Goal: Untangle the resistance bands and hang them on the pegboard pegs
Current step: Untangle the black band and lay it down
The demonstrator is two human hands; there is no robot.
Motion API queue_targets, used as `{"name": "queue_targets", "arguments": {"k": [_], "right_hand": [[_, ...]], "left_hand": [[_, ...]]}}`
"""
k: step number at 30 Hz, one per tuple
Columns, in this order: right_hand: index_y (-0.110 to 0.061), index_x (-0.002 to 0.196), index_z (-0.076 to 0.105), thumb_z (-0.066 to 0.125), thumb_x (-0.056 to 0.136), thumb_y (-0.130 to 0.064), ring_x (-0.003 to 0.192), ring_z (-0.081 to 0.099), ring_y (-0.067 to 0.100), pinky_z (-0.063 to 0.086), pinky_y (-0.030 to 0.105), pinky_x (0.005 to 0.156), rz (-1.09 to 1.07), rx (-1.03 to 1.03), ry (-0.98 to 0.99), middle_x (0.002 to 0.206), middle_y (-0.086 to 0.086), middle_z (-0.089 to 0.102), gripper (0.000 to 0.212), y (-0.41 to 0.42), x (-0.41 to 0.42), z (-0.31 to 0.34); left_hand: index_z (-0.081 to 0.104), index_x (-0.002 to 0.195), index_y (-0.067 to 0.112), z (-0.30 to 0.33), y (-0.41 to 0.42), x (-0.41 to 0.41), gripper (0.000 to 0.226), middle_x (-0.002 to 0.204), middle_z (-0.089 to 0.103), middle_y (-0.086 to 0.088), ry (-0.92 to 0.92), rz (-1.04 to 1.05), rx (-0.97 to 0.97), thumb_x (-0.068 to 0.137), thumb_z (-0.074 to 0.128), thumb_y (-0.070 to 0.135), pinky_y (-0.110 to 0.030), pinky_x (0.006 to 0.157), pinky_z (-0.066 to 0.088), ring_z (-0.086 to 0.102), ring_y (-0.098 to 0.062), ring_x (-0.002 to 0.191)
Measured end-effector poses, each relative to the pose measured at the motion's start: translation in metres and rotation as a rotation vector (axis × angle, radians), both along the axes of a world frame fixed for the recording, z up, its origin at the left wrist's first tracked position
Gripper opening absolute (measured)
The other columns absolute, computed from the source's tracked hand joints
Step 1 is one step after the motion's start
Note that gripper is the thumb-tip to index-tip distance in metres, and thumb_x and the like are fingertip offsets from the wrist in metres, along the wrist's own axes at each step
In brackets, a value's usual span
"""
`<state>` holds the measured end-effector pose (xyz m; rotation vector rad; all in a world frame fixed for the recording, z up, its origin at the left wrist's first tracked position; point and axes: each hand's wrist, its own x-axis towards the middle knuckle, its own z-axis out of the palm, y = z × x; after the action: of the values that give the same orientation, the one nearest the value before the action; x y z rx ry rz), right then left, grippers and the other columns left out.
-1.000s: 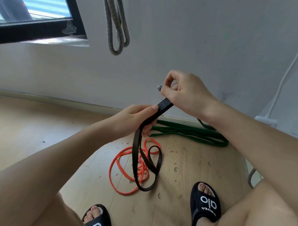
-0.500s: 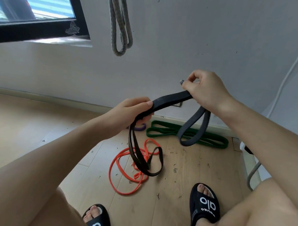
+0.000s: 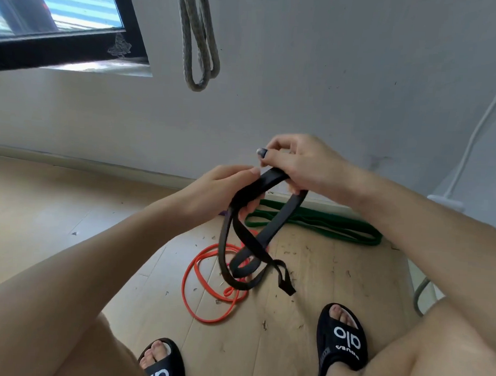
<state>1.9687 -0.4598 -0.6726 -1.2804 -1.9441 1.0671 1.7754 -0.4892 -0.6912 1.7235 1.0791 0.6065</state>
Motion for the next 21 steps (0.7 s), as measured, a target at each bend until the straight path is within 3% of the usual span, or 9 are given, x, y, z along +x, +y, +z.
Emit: {"name": "queue_targets", "arguments": {"k": [4,7,10,12,14,16,18,21], "right_hand": [[-0.015,0.089,0.065,0.07,0.097,-0.029,0.042,0.038,0.015,0.032,0.023,0.043,-0.123,0.104,0.08,0.047,-0.006,0.043,0.017,0.004,0.019,0.015],[-0.01,0.091,0.066,0.069,0.097,-0.024,0.036,0.039,0.006,0.033,0.018,0.04,-0.185,0.13,0.036,0.043,-0.011,0.044,0.016,0.008,0.029,0.015],[-0.013,0.086,0.068,0.066,0.097,-0.03,0.035,0.045,0.003,0.036,0.016,0.044,-0.255,0.156,-0.132,0.041,-0.011,0.05,0.02,0.014,0.032,0.009],[-0.012,0.088,0.068,0.059,0.101,-0.037,0.046,0.056,0.004,0.045,0.021,0.052,-0.233,0.078,-0.204,0.049,-0.006,0.061,0.029,0.015,0.032,0.006],[-0.005,0.098,0.067,0.048,0.106,-0.043,0.068,0.068,0.02,0.058,0.034,0.07,-0.108,-0.124,-0.072,0.069,0.006,0.073,0.043,0.011,0.029,0.005],[-0.005,0.107,0.065,0.034,0.108,-0.05,0.079,0.068,0.026,0.055,0.043,0.083,0.032,-0.321,0.092,0.085,0.013,0.076,0.055,0.005,0.022,0.007],[-0.006,0.102,0.063,0.031,0.107,-0.053,0.068,0.061,0.024,0.051,0.039,0.071,0.111,-0.351,0.149,0.076,0.011,0.072,0.057,0.001,0.01,0.008],[-0.011,0.084,0.059,0.047,0.106,-0.044,0.047,0.044,0.018,0.036,0.031,0.049,0.105,-0.16,0.047,0.054,0.003,0.052,0.041,-0.002,-0.003,0.004]], "left_hand": [[0.064,0.094,0.01,-0.013,0.001,-0.013,0.054,0.082,0.059,-0.005,0.177,-0.02,-0.027,0.096,0.038,0.057,-0.059,0.097,0.045,0.056,-0.025,0.081],[0.059,0.089,0.013,-0.017,0.003,-0.02,0.048,0.075,0.054,0.002,0.147,0.017,-0.041,0.098,0.037,0.055,-0.05,0.087,0.042,0.05,-0.018,0.075],[0.054,0.087,0.014,-0.013,0.005,-0.023,0.04,0.072,0.049,0.0,0.036,0.044,-0.011,0.108,0.036,0.043,-0.044,0.082,0.035,0.043,-0.023,0.073],[0.052,0.087,0.013,-0.008,0.005,-0.022,0.037,0.067,0.048,0.002,-0.078,0.079,-0.008,0.111,0.034,0.035,-0.044,0.085,0.041,0.046,-0.024,0.072],[0.051,0.089,0.01,0.0,0.003,-0.019,0.035,0.065,0.048,0.003,-0.164,0.1,-0.003,0.112,0.032,0.028,-0.044,0.094,0.049,0.051,-0.022,0.071],[0.053,0.089,0.009,0.006,0.0,-0.012,0.035,0.066,0.049,0.002,-0.18,0.067,0.025,0.111,0.034,0.028,-0.043,0.09,0.051,0.049,-0.02,0.068],[0.058,0.089,0.013,0.007,-0.005,-0.003,0.035,0.069,0.051,0.002,-0.147,0.028,0.049,0.111,0.036,0.029,-0.04,0.079,0.047,0.048,-0.018,0.067],[0.065,0.097,0.016,0.005,-0.008,0.005,0.034,0.074,0.058,0.0,-0.085,0.012,0.037,0.111,0.037,0.029,-0.034,0.075,0.047,0.054,-0.015,0.069]]}}
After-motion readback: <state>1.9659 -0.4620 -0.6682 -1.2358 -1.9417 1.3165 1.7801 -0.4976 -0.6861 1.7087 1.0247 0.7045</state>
